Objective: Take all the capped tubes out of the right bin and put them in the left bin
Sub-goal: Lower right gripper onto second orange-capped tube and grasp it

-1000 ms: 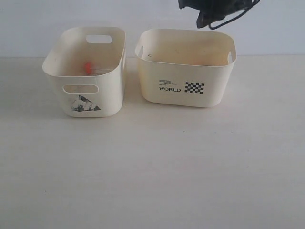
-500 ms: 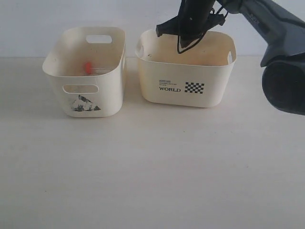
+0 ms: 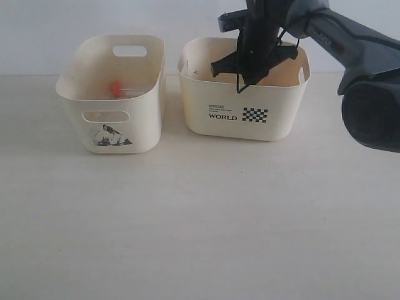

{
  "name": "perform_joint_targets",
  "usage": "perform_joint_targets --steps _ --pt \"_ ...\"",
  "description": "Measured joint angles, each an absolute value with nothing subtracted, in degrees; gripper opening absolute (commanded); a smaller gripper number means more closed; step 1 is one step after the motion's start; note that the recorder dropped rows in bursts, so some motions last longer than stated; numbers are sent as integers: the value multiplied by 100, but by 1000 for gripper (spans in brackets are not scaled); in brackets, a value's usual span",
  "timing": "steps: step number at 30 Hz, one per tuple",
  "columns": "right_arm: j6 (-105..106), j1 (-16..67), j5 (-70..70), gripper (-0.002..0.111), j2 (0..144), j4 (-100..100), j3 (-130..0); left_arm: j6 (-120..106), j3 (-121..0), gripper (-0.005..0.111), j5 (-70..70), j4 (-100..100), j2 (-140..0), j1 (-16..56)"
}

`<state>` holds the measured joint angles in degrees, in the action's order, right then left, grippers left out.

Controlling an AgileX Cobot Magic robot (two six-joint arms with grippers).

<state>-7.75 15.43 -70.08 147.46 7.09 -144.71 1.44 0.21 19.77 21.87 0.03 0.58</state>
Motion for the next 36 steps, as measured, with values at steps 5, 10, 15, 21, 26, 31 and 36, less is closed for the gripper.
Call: perform_joint_targets --steps 5,10,15,21,26,31,36 --pt "-816 1543 -7008 9 14756 902 -14254 144 21 4 1977 2187 3 58" --pt "-971 1543 -7008 50 14755 1163 -14203 144 21 4 1977 2187 3 58" --pt "-1181 1543 -6998 55 14779 1174 -14194 144 21 4 1977 2187 3 58" --pt "-1332 1543 -6998 55 15056 1189 -14194 144 21 4 1977 2187 3 58" --pt "-1448 1543 -6998 55 15172 1201 -14182 144 21 4 1977 2187 3 58" --pt "-1563 1543 -6989 55 15249 1169 -14192 144 21 4 1977 2187 3 58" --pt "-1565 1498 -6962 45 15270 988 -14204 144 21 4 1977 2187 3 58"
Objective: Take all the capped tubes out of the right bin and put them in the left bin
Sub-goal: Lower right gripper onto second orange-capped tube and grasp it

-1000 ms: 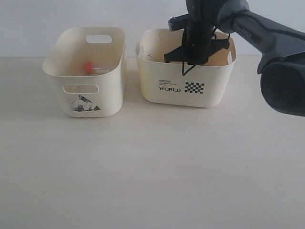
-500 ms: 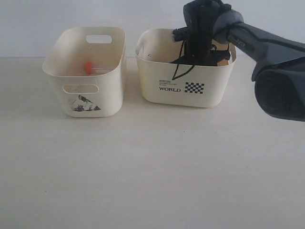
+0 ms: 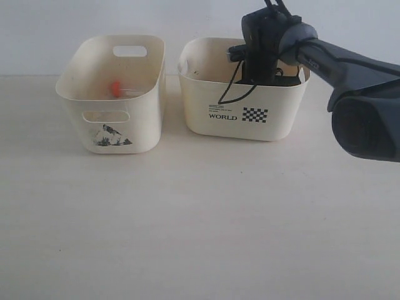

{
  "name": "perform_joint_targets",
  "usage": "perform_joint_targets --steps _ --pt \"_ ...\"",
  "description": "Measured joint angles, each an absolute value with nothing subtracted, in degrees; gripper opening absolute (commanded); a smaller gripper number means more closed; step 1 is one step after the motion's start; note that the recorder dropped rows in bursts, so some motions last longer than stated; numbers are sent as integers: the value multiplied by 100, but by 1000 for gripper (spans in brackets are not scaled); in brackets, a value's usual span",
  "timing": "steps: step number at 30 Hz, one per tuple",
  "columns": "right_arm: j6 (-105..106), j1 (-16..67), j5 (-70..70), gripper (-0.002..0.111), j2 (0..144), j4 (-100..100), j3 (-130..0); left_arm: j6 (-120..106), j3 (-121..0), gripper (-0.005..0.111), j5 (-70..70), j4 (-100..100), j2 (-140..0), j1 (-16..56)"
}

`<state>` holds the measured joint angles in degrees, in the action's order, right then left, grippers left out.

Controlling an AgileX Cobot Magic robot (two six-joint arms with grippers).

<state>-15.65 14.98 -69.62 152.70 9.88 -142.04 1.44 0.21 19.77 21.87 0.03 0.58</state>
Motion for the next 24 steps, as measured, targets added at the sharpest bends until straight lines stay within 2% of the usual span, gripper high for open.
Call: perform_joint_targets --steps 1,4,5,17,24 --pt "-1590 1488 -6950 38 15270 942 -14204 144 21 4 1977 2187 3 58" --pt "-1637 1488 -6927 6 15280 846 -14204 144 21 4 1977 2187 3 58" --pt "-1652 1488 -6930 0 15280 846 -14204 144 21 4 1977 2187 3 58" --pt "-1349 1472 -6925 0 15245 681 -14212 144 21 4 1977 2187 3 58" --pt "-1267 1472 -6990 0 14748 605 -14171 144 21 4 1977 2187 3 58"
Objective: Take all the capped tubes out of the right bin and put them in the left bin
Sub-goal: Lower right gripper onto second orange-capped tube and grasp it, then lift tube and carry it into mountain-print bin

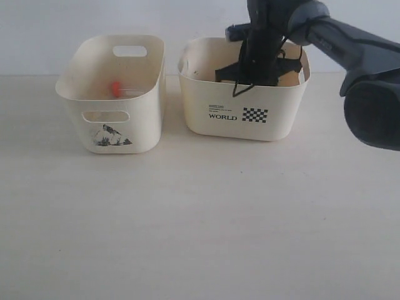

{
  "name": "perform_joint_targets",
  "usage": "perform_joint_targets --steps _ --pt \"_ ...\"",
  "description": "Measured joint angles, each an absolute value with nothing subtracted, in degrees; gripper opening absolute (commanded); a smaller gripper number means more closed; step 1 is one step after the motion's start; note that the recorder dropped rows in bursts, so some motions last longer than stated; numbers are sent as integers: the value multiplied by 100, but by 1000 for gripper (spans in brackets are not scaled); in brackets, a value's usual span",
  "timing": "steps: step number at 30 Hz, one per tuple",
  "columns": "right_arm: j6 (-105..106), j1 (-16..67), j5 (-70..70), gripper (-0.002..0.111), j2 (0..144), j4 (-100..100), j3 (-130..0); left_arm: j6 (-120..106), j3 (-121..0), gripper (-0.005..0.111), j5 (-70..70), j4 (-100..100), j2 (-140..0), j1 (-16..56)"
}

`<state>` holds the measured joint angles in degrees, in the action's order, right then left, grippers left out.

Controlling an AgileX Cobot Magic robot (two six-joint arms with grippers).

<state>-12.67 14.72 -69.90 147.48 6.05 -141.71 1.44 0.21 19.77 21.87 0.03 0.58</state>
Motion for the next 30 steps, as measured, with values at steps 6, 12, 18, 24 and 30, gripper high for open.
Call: perform_joint_targets --steps 6,12,18,24,30 --pt "-1240 1483 -6990 0 14281 426 -14171 144 21 4 1977 2187 3 58" --pt "-1156 1490 -6990 0 14045 273 -14034 144 21 4 1977 2187 3 58" --pt "-1052 1490 -6990 0 13608 259 -13522 144 21 4 1977 2187 3 58" --pt "-838 1490 -6990 0 12832 295 -12715 144 21 4 1977 2187 3 58" --pt "-559 1506 -6990 0 11912 176 -11392 144 21 4 1977 2187 3 58"
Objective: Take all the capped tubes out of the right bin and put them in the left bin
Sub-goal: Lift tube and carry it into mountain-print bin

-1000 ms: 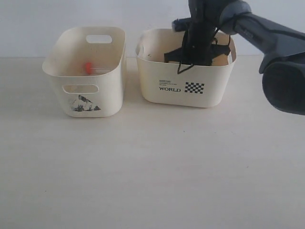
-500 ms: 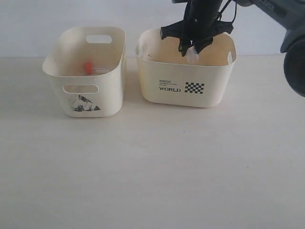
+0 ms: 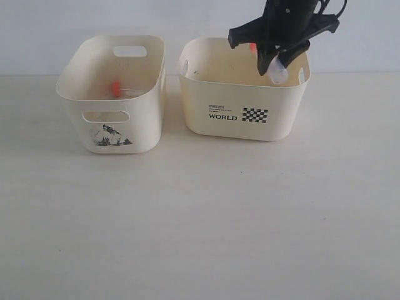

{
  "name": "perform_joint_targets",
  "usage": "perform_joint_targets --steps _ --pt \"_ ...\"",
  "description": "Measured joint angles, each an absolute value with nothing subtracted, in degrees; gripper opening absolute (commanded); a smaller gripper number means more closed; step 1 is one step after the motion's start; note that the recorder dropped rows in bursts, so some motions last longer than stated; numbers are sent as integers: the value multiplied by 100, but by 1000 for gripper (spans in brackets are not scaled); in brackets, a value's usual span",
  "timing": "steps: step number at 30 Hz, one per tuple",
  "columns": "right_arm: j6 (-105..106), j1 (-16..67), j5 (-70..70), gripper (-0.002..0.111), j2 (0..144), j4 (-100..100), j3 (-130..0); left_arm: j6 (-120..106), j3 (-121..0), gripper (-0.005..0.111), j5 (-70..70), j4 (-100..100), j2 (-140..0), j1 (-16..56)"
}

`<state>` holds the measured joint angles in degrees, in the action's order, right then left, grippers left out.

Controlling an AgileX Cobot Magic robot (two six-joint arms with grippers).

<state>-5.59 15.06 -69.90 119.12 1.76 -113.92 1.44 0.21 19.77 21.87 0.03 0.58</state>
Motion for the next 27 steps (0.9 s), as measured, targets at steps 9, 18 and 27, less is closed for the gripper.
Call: perform_joint_targets --steps 9,18,27 --pt "1356 2324 -6651 0 10522 -1738 -9315 144 21 4 1977 2187 3 58" --pt "4971 3316 -3422 0 11263 -5612 -9509 144 21 4 1977 2187 3 58" --pt "5544 3431 -1792 2 12631 -5916 -10815 144 21 4 1977 2187 3 58"
